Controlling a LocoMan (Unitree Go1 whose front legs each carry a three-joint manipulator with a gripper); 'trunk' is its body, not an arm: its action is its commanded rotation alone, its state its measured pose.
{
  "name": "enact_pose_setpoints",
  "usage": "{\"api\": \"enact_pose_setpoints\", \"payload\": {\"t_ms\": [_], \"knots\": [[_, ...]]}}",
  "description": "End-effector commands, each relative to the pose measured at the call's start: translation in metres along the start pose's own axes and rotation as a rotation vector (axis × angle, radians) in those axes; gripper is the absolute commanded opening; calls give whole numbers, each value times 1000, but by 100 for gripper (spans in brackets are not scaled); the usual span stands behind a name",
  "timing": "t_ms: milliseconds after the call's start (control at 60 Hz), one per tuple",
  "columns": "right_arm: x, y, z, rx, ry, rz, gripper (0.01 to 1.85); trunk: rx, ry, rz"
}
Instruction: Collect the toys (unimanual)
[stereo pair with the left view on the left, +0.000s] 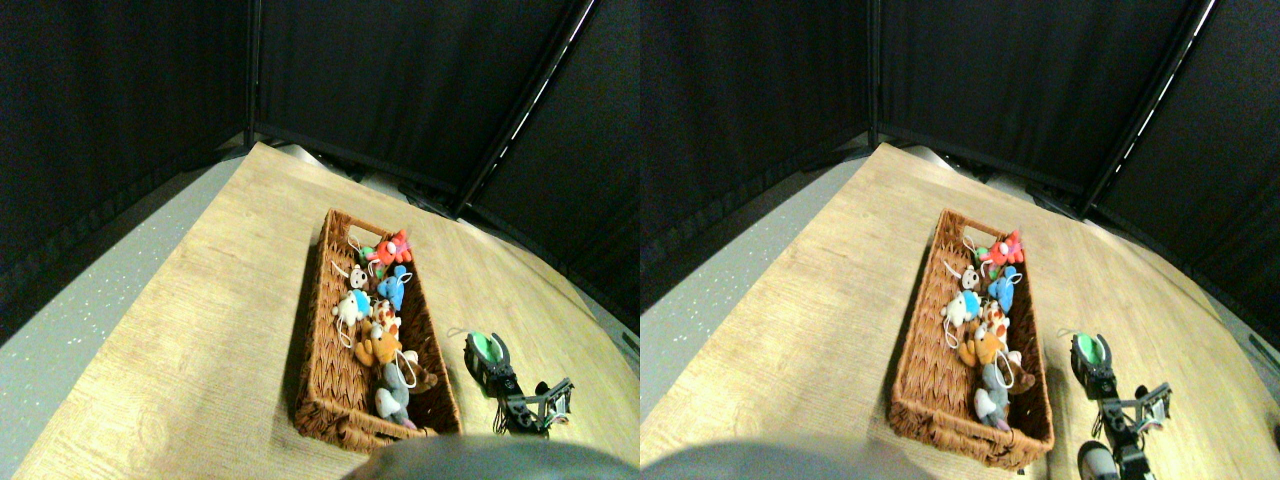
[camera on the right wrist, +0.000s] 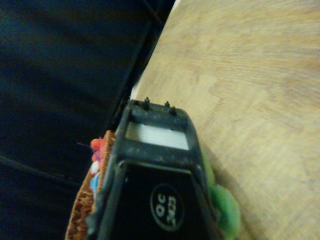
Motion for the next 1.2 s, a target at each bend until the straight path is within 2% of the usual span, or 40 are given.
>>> {"api": "enact_pose_setpoints", "payload": {"t_ms": [17, 67, 217, 267, 367, 433, 500, 650, 717, 933, 1000, 1067, 1200], "knots": [[11, 41, 6, -30, 41, 89, 6, -22, -28, 4], [13, 52, 5, -28, 72, 117, 6, -27, -33, 6], [12, 93, -5, -92, 86, 171, 6, -45, -43, 14], [12, 101, -8, -98, 79, 178, 6, -48, -45, 18], [14, 117, -15, -108, 113, 201, 6, -58, -53, 25], [12, 126, -19, -123, 90, 188, 6, -65, -54, 29], [12, 135, -25, -136, 97, 212, 6, -70, -64, 34], [13, 142, -36, -164, 138, 236, 6, -82, -68, 48], [13, 145, -40, -162, 163, 236, 6, -90, -76, 58], [13, 149, -61, -91, 217, 235, 6, -118, -84, 84], [14, 147, -69, -79, 231, 233, 6, -128, -89, 95], [13, 142, -77, -62, 246, 229, 6, -136, -83, 99], [15, 136, -85, -69, 249, 219, 6, -142, -86, 108]]}}
